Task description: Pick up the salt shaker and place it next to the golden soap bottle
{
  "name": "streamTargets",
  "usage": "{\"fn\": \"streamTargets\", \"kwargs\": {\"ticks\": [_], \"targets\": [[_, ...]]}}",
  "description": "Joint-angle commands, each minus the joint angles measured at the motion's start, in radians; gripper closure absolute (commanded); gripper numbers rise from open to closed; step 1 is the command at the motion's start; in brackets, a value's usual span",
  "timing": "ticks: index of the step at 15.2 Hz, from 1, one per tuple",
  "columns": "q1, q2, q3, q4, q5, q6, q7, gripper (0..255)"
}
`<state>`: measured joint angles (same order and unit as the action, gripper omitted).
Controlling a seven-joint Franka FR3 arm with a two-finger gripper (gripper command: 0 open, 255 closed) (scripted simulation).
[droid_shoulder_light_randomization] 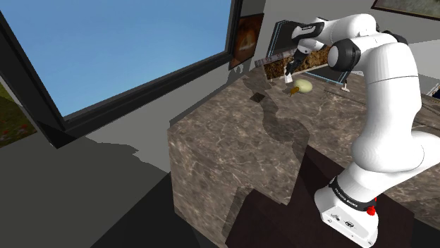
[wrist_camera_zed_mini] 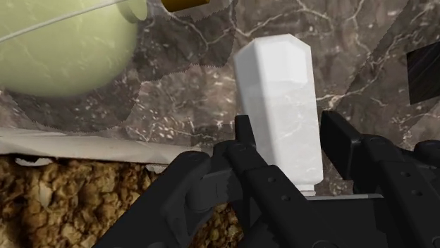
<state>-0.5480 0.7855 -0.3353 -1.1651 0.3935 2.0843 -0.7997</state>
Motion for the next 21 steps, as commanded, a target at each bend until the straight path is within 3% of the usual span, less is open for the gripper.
{"fn": "streamTargets", "kwargs": {"ticks": [1, 13, 21], "targets": [[0.003, 0.007, 0.003, -0.018, 0.004, 0.025, -0.004, 255], [-0.001, 0.074, 0.024, -0.067, 0.031, 0.139, -0.033, 255], [-0.001, 0.074, 0.024, -0.067, 0.031, 0.139, -0.033, 255]]}}
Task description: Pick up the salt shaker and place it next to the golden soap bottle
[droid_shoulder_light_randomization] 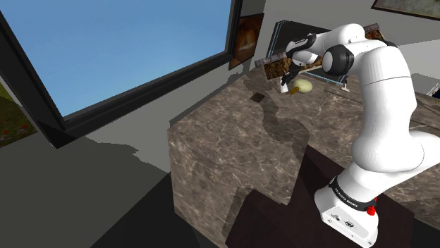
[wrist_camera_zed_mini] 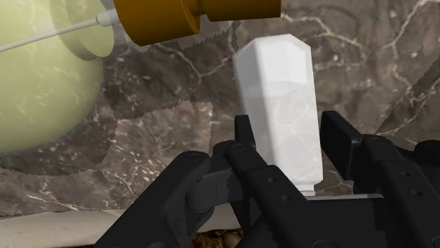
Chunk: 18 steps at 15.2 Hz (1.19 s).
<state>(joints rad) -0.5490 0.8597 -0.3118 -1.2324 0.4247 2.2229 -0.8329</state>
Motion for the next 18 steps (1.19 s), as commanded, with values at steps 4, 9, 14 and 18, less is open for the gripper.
{"fn": "streamTargets", "kwargs": {"ticks": [4, 9, 14, 18], "targets": [[0.0, 0.0, 0.0, 0.0, 0.0, 0.0, 0.0, 0], [0.009, -0.075, -0.016, -0.031, -0.016, -0.045, 0.004, 0], [0.01, -0.093, -0.02, -0.036, -0.02, -0.058, 0.005, 0], [0.01, -0.093, -0.02, -0.036, -0.02, -0.058, 0.005, 0]]}}
